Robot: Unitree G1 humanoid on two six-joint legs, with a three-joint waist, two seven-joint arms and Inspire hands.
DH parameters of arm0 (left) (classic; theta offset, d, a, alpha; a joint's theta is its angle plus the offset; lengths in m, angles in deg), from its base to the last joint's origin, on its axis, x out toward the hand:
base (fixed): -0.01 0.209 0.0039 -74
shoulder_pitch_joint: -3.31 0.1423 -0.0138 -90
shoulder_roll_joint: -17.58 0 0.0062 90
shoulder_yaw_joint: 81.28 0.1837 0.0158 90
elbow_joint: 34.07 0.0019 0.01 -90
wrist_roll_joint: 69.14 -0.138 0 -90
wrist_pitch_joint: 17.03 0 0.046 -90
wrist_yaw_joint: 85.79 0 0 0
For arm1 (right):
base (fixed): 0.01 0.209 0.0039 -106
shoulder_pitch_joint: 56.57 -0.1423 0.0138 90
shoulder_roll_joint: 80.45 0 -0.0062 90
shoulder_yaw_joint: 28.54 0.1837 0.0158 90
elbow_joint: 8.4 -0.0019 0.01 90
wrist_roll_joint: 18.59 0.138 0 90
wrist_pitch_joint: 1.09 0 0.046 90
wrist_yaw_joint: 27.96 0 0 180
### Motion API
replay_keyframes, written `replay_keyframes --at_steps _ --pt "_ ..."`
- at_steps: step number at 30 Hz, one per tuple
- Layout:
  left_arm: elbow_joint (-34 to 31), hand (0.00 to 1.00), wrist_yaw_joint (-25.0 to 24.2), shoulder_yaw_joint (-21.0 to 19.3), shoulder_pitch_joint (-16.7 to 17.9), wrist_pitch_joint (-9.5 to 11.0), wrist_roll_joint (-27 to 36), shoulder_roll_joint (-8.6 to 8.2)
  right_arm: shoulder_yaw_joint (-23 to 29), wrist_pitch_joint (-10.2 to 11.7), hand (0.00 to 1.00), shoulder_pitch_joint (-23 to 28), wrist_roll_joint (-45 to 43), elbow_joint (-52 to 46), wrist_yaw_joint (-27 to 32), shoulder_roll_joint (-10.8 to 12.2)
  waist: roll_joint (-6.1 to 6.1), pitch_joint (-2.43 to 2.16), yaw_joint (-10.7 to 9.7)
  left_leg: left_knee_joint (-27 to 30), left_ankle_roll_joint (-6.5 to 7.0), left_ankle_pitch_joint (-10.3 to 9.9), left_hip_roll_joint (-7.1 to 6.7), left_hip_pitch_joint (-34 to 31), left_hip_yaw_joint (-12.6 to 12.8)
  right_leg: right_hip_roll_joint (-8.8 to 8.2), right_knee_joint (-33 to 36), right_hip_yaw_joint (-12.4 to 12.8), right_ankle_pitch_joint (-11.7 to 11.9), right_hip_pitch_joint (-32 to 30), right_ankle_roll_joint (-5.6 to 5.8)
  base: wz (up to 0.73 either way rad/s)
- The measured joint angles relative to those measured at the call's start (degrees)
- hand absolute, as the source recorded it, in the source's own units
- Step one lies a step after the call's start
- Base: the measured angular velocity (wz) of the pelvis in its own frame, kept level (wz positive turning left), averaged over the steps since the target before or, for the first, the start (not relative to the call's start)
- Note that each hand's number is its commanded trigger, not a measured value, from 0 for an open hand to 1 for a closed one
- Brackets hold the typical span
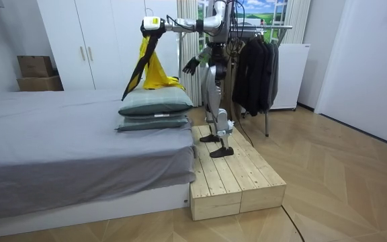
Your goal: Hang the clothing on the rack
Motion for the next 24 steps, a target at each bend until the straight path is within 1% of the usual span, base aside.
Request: replay_keyframes --at_steps 1,2,4,6,7,9,11,12,15,20,22,24 --pt "-0.3 1.00 0.0 -0.1 0.2 0.0 0.0 0.00 0.4 0.4 0.00 0.0 -0.8 -0.9 0.9 -0.1 -0.26 -0.20 0.0 0.0 -0.01 0.0 0.04 0.0 0.0 0.01 -0.1 -0.1 0.0 0.2 -0.01 0.06" --pt "-1.2 1.00 0.0 -0.5 1.0 0.0 0.0 0.00 0.9 0.4 0.00 0.0 -2.2 -2.6 2.3 -0.1 -0.68 -0.52 0.1 0.0 -0.03 0.0 0.13 0.1 -0.1 0.08 -0.3 -0.2 0.0 0.4 -0.02 0.05" --pt "-2.4 1.00 0.0 -1.5 2.3 0.0 0.1 0.00 1.4 0.1 0.00 0.7 -4.3 -7.4 4.0 -0.1 -0.87 -0.55 0.3 0.0 -0.03 0.0 0.13 0.0 0.0 0.06 -0.3 -0.2 0.0 0.3 -0.04 0.02" --pt "-2.6 1.00 0.1 -1.8 2.5 0.0 0.1 0.00 0.9 0.0 0.00 1.7 -6.5 -14.1 6.4 0.0 -0.92 -0.50 0.6 0.0 -0.03 0.0 0.10 -0.1 0.1 0.05 -0.2 0.0 0.0 0.1 -0.03 -0.02" --pt "-2.6 1.00 0.0 -1.8 2.6 0.0 0.2 0.00 0.6 0.1 0.00 1.8 -7.3 -15.6 6.7 -0.1 -0.92 -0.50 0.7 0.0 -0.03 0.0 0.10 -0.1 0.2 0.06 -0.2 0.1 0.0 0.1 -0.03 -0.06" --pt "-2.6 1.00 -0.1 -1.8 2.8 0.0 0.2 0.00 -0.6 0.1 0.00 2.1 -9.7 -21.4 8.2 -0.1 -0.98 -0.40 0.9 -0.1 -0.03 0.0 0.11 0.0 0.3 0.09 -0.2 0.1 0.0 0.0 -0.03 -0.02" --pt "-2.6 1.00 -0.1 -1.8 3.1 0.0 0.2 -0.02 -1.2 0.2 0.00 2.2 -12.9 -25.7 8.5 -0.1 -0.87 -0.33 0.9 -0.2 -0.03 0.0 0.13 0.0 0.4 0.14 -0.2 0.3 0.0 0.0 -0.03 -0.03" --pt "-2.6 1.00 -0.1 -1.8 3.2 0.0 0.2 -0.02 -1.4 0.2 0.00 2.6 -14.5 -29.1 8.6 -0.1 -0.71 -0.23 1.2 -0.2 -0.03 0.0 0.14 0.0 0.7 0.19 -0.3 0.5 0.0 -0.1 -0.03 -0.06" --pt "-2.7 1.00 -0.2 -1.8 3.4 0.0 0.2 -0.02 -2.9 0.3 0.00 3.5 -15.9 -35.1 9.4 -0.3 -0.59 -0.16 1.5 -0.2 -0.03 0.0 0.18 0.1 0.8 0.24 -0.3 0.6 0.0 -0.1 -0.03 -0.02" --pt "-2.7 1.00 -0.4 -1.7 3.9 0.0 0.2 -0.11 -6.2 0.5 0.00 3.5 -16.8 -39.8 9.5 -1.0 -0.46 0.03 1.9 -0.2 -0.03 0.0 0.18 0.2 1.0 0.25 -0.3 0.7 0.0 0.0 -0.03 -0.01" --pt "-2.7 1.00 -0.5 -1.7 4.3 0.0 0.3 -0.45 -7.5 0.5 0.00 3.4 -16.7 -41.5 9.4 -1.4 -0.51 0.30 2.0 -0.2 -0.03 0.0 0.19 0.2 1.0 0.23 -0.2 0.7 0.0 -0.1 -0.03 0.00" --pt "-2.7 1.00 -0.9 -1.7 4.2 0.0 0.2 -0.54 -8.0 0.5 0.00 2.7 -17.1 -42.9 9.1 -1.5 -0.49 0.45 2.1 -0.5 -0.04 0.0 0.18 -0.1 1.1 0.25 -0.1 0.9 0.0 -0.6 -0.02 -0.02"
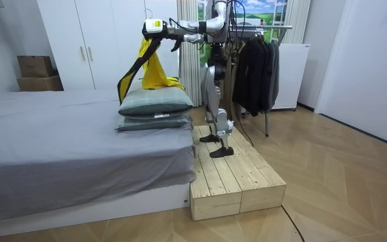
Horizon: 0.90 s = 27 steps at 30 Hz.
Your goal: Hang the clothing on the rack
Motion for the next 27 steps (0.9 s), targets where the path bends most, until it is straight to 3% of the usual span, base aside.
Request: replay_keyframes --at_steps 9,19,22,27 --pt "-0.8 1.00 -0.3 0.0 0.0 0.9 0.0 0.00 -2.3 0.7 0.00 -4.7 -0.5 -3.2 -0.6 -2.0 -0.24 0.25 0.2 -0.4 0.00 0.0 0.01 0.3 0.8 0.13 0.6 0.7 0.0 -0.5 0.02 -0.04" --pt "-0.8 1.00 -0.3 0.1 0.0 1.7 -0.1 0.11 -3.8 1.3 0.00 -8.5 0.2 -3.9 -1.2 -2.4 -0.57 0.46 0.4 -0.4 0.00 0.0 0.01 0.0 1.1 0.15 0.8 1.0 0.0 -1.0 0.02 -0.01" --pt "-1.2 1.00 -0.5 0.9 -0.2 1.8 0.0 0.12 -5.9 1.8 0.00 -10.1 5.6 -4.3 -3.5 -3.0 -0.75 0.49 0.4 -0.4 0.00 0.0 0.05 -0.1 1.2 0.21 0.7 1.2 0.0 -1.1 0.02 0.00" --pt "-1.9 1.00 -3.9 1.8 -0.3 2.0 0.0 0.37 -6.8 1.8 0.00 -10.5 14.3 -5.0 -10.8 -6.1 -1.23 0.40 2.7 -0.4 0.00 0.0 0.12 0.0 0.9 0.30 0.6 1.3 0.0 -1.0 0.01 -0.01"
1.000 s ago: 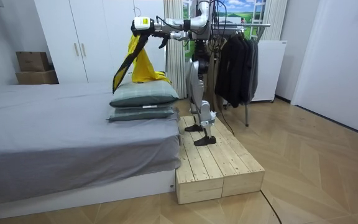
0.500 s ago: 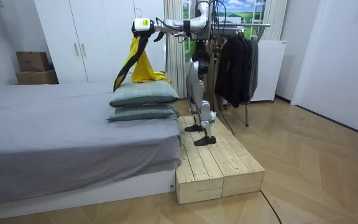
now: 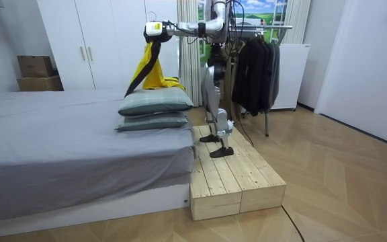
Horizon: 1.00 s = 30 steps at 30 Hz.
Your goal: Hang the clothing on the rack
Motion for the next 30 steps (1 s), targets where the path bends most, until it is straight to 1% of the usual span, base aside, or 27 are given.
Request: replay_keyframes --at_steps 1,2,4,7,9,11,13,15,18,22,24,25,28,30 --pt "0.0 1.00 -0.6 0.0 0.0 0.0 0.0 0.01 0.0 -0.1 0.00 0.0 2.3 -0.2 -2.0 -0.8 -0.07 -0.01 0.4 0.0 0.00 0.0 0.03 0.1 0.0 0.01 0.0 0.0 0.0 0.1 0.00 -0.04" --pt "-0.1 1.00 -0.8 0.0 0.0 0.0 0.0 0.01 0.0 -0.1 0.00 -0.1 3.6 -0.3 -2.8 -1.2 -0.10 -0.01 0.5 0.0 0.00 0.0 0.06 0.1 0.0 0.03 0.1 -0.1 0.0 0.1 -0.01 0.00" --pt "-1.4 1.00 -1.6 0.0 0.0 0.0 -0.4 0.02 0.0 -0.2 0.00 -1.8 7.3 -0.3 -7.4 -2.3 -0.29 0.05 0.6 0.0 0.00 0.0 0.10 -0.2 0.0 -0.04 0.2 -0.5 0.0 -0.1 -0.01 0.06" --pt "-3.3 1.00 -2.3 0.0 0.0 0.1 -0.6 0.01 0.0 -0.3 0.00 -4.4 10.2 -0.3 -11.5 -2.6 -0.63 0.05 0.5 0.0 0.00 0.0 0.10 -0.3 -0.1 -0.11 0.2 -0.9 0.0 -0.2 -0.01 0.05" --pt "-3.8 1.00 -2.9 0.0 -0.1 1.3 -0.5 0.01 0.0 -0.3 0.00 -6.0 12.2 -0.3 -15.3 -2.6 -1.23 0.14 0.4 0.1 0.00 0.0 0.10 -0.2 -0.6 -0.11 0.2 -1.0 0.0 0.0 -0.01 0.05" --pt "-3.8 1.00 -3.6 0.0 -0.2 1.3 -0.5 0.02 -0.1 -0.3 0.00 -6.3 13.4 -0.3 -18.3 -2.6 -1.75 0.18 0.6 0.1 0.00 0.0 0.10 -0.2 -0.6 -0.11 0.1 -1.1 0.0 0.1 -0.01 0.02" --pt "-3.8 1.00 -4.4 0.0 -0.2 1.3 -0.5 -0.03 -0.5 -0.4 0.00 -6.3 13.7 -0.3 -22.2 -2.6 -2.37 0.35 0.8 0.1 0.00 0.0 0.07 -0.3 -0.6 -0.16 0.1 -1.1 0.0 -0.1 -0.02 0.00" --pt "-3.8 1.00 -4.7 0.0 -0.2 1.3 -0.7 -0.07 -0.6 -0.5 0.00 -6.3 14.5 -0.1 -25.1 -2.6 -2.55 0.44 0.9 0.1 0.00 0.0 0.00 -0.4 -0.6 -0.24 0.1 -1.1 0.0 -0.1 -0.02 0.00" --pt "-3.8 1.00 -4.8 0.0 -0.3 1.3 -1.2 -0.08 -1.7 -0.5 0.00 -6.6 14.8 0.6 -28.5 -2.6 -2.55 0.43 1.4 0.2 0.00 0.0 -0.03 -0.4 -0.6 -0.29 0.1 -1.1 0.0 -0.1 -0.02 0.00" --pt "-3.8 1.00 -4.8 0.0 -0.6 1.3 -2.5 -0.82 -2.2 -0.9 0.00 -6.8 14.8 1.2 -32.4 -2.5 -2.54 0.44 2.2 0.3 0.00 0.0 0.01 -0.4 -0.7 -0.26 0.1 -1.2 0.0 0.0 -0.03 0.02" --pt "-3.8 1.00 -5.0 0.0 -0.7 1.3 -2.6 -1.37 -2.4 -2.0 0.00 -8.6 14.8 2.9 -34.2 -2.5 -2.54 0.44 2.1 0.3 0.00 0.0 -0.01 -0.4 -1.2 -0.33 0.1 -1.7 0.0 0.2 -0.03 0.09" --pt "-3.8 1.00 -5.0 0.0 -0.7 1.3 -2.6 -1.72 -2.4 -2.5 0.00 -9.3 14.8 3.2 -34.7 -2.4 -2.54 0.44 2.4 0.3 0.00 0.0 -0.01 -0.3 -1.3 -0.34 0.1 -1.8 0.0 0.3 -0.03 0.05" --pt "-3.8 1.00 -5.3 0.0 -0.7 1.3 -2.6 -2.08 -2.9 -2.7 0.00 -10.9 14.8 3.5 -36.0 -2.4 -2.58 0.46 2.8 0.3 0.00 0.0 0.00 -0.2 -1.5 -0.37 0.1 -2.0 0.0 0.5 -0.03 0.03" --pt "-3.8 1.00 -6.3 0.0 -0.9 1.3 -2.6 -2.14 -3.2 -2.7 0.00 -12.3 14.9 4.6 -36.4 -1.9 -2.73 0.55 3.2 0.3 0.00 0.0 0.01 -0.3 -1.7 -0.43 0.0 -2.4 0.0 0.5 -0.03 0.06"
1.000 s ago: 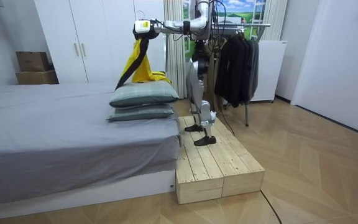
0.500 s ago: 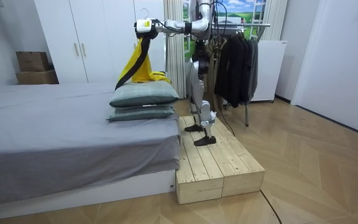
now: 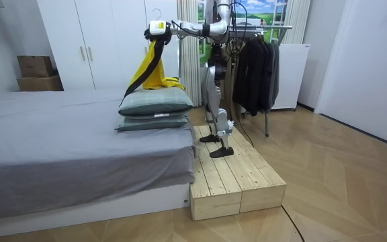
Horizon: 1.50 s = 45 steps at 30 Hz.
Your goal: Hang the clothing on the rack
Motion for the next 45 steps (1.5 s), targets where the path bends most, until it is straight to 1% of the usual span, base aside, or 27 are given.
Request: replay_keyframes --at_steps 2,5,7,11,17,22,24,27,31,34,37,42,45 --pt "0.0 1.00 -0.5 0.0 0.0 0.0 0.0 -0.01 0.0 0.0 0.00 0.0 0.0 0.0 -0.2 0.5 -0.19 0.11 0.3 0.0 0.00 0.0 0.00 -0.1 -0.2 -0.02 0.0 -0.1 0.0 0.0 0.00 0.05" --pt "0.3 1.00 -0.5 0.1 0.0 0.0 0.0 -0.02 -0.2 0.0 0.00 0.0 0.2 0.1 -0.2 2.0 -0.52 0.31 0.4 0.1 0.00 0.0 -0.01 0.0 -0.5 -0.07 0.0 -0.4 0.0 0.2 0.00 0.05" --pt "0.8 1.00 -0.5 0.7 -0.1 0.0 0.0 -0.01 -1.3 0.0 0.00 -0.1 0.6 0.1 -0.2 2.0 -0.57 0.34 0.3 0.1 0.00 0.0 -0.06 -0.1 -0.7 -0.12 0.0 -0.5 0.0 0.3 0.00 0.05" --pt "1.4 1.00 -0.5 2.0 -0.1 0.0 0.0 0.02 -1.4 0.0 0.00 -0.1 0.6 0.3 -0.8 2.5 -0.56 0.34 0.3 0.1 0.00 0.0 -0.05 -0.1 -1.1 -0.15 0.0 -1.0 0.0 0.4 0.00 0.06" --pt "1.6 1.00 -1.4 3.2 -0.3 0.0 0.0 -0.05 -1.4 0.1 0.00 -0.1 0.7 0.7 -1.1 4.1 -0.50 0.34 0.3 0.2 0.00 0.0 -0.02 0.2 -1.5 -0.16 0.0 -1.5 0.0 0.9 -0.01 0.02" --pt "1.6 1.00 -1.6 3.4 -1.2 0.0 0.0 -0.08 -1.5 0.1 0.00 -2.3 0.7 4.0 -1.1 4.4 -0.22 0.39 0.3 0.3 0.00 0.0 -0.04 0.3 -1.5 -0.19 0.0 -1.5 0.0 1.1 -0.01 0.00" --pt "1.6 1.00 -1.6 3.6 -1.8 0.0 0.2 -0.08 -2.0 0.1 0.00 -3.6 0.7 5.2 -1.1 4.4 0.22 0.38 0.3 0.3 0.00 0.0 -0.04 0.3 -1.5 -0.19 0.0 -1.5 0.0 1.1 -0.02 0.00" --pt "1.6 1.00 -1.6 4.3 -2.7 0.0 0.2 -0.06 -2.9 0.1 0.00 -3.8 0.8 5.3 -1.1 4.4 0.98 0.26 0.3 0.3 0.00 0.0 -0.03 0.3 -1.5 -0.20 0.0 -1.6 0.0 1.2 -0.02 0.00" --pt "1.7 1.00 -1.7 4.4 -2.8 0.0 0.2 -0.10 -3.5 0.3 0.00 -4.9 1.6 7.8 -1.0 4.4 1.52 0.26 0.2 0.3 0.00 0.0 -0.03 0.2 -1.5 -0.20 0.0 -1.5 0.0 1.1 -0.02 0.00" --pt "2.1 1.00 -1.7 4.4 -2.8 0.0 0.2 -0.45 -3.6 0.2 0.00 -5.4 1.2 9.1 -1.0 4.4 1.55 0.26 0.3 0.4 0.00 0.0 -0.03 0.2 -1.5 -0.21 0.0 -1.6 0.0 1.1 -0.02 0.00" --pt "3.1 1.00 -2.5 4.4 -2.8 0.0 0.2 -1.52 -4.0 0.2 0.00 -5.4 -0.1 9.6 -1.0 4.4 1.53 0.26 0.4 0.4 0.00 0.0 -0.04 0.2 -1.5 -0.22 0.0 -1.5 0.0 1.1 -0.02 0.00" --pt "3.9 1.00 -3.6 4.4 -2.8 -0.2 -0.1 -1.78 -5.3 0.2 0.00 -5.6 -0.4 12.5 -0.9 4.4 1.48 0.25 0.5 0.4 0.00 0.0 -0.05 0.2 -1.5 -0.23 0.0 -1.7 0.0 1.1 -0.03 0.00" --pt "3.9 1.00 -3.9 4.4 -2.8 -0.2 -0.4 -1.99 -5.7 0.3 0.00 -5.6 -0.6 15.2 -0.3 4.4 1.44 0.24 0.6 0.5 0.00 0.0 -0.05 0.2 -2.0 -0.25 0.0 -2.0 0.0 1.3 -0.03 0.07"
